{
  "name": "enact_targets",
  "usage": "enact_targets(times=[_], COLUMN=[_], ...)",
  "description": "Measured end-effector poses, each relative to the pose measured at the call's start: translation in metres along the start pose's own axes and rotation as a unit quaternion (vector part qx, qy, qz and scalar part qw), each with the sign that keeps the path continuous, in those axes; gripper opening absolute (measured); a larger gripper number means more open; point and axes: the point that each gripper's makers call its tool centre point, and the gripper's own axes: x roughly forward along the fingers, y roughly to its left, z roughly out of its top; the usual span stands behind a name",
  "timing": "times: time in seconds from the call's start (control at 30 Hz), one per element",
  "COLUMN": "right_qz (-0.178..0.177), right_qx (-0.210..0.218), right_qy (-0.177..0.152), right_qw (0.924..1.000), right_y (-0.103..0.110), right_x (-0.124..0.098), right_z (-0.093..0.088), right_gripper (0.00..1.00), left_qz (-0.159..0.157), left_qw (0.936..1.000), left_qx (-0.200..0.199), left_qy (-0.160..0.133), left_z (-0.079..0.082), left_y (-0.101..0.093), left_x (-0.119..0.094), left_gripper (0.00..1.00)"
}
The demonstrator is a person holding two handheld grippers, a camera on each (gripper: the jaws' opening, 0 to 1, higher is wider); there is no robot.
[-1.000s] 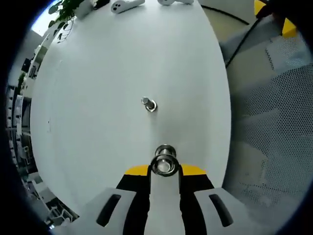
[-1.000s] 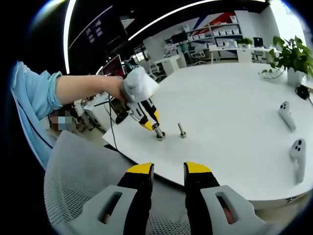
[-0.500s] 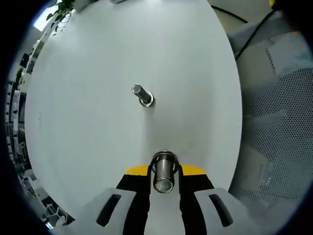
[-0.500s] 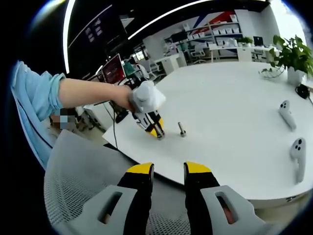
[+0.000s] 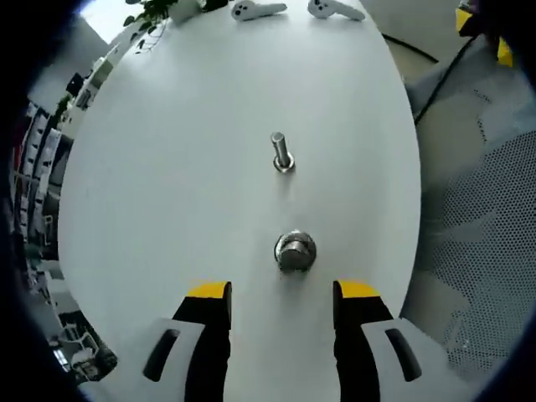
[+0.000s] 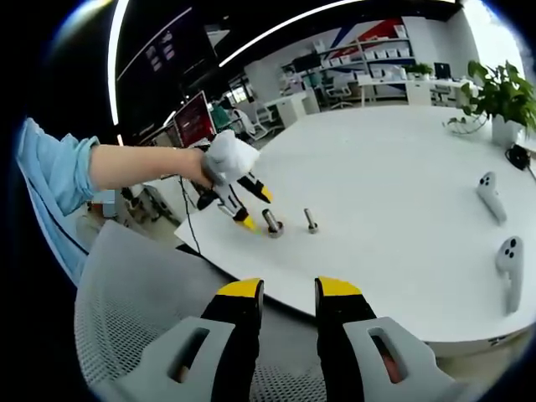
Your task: Place the washer onto the threaded stud by aligning its center hole with the stud, sliding it down to the base, and recovering from edge contact or off-axis alignment until the washer reaches the visible bottom stop.
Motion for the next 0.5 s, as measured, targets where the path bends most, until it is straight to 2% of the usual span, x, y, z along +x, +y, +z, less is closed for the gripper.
enact_targets(times=[0.1,0.17,0.27,0.4,0.5], right_qz=[0.001,0.002,0.0,-0.001,-0.002], right_qx=[-0.002,-0.003,-0.002,0.004,0.004], right_qy=[0.004,0.006,0.008,0.007,0.005], right_qw=[1.0,1.0,1.0,1.0,1.0], right_y=[0.001,0.001,0.001,-0.001,-0.001], right_x=[0.0,0.0,0.0,-0.001,-0.001], right_z=[-0.001,-0.001,-0.002,-0.003,-0.002], right_gripper=[0.27,0.27,0.27,0.27,0.27], left_qz=[0.021,0.049,0.064,0.076,0.101], left_qw=[0.9986,0.9956,0.9933,0.9865,0.9785], left_qx=[-0.024,-0.032,-0.031,-0.069,-0.087], left_qy=[-0.043,-0.073,-0.091,-0.128,-0.158], left_z=[-0.003,-0.005,-0.012,-0.017,-0.023], left_y=[0.0,-0.001,-0.014,-0.028,-0.037], left_x=[-0.027,-0.045,-0.069,-0.101,-0.127], left_gripper=[0.47,0.48,0.46,0.46,0.46])
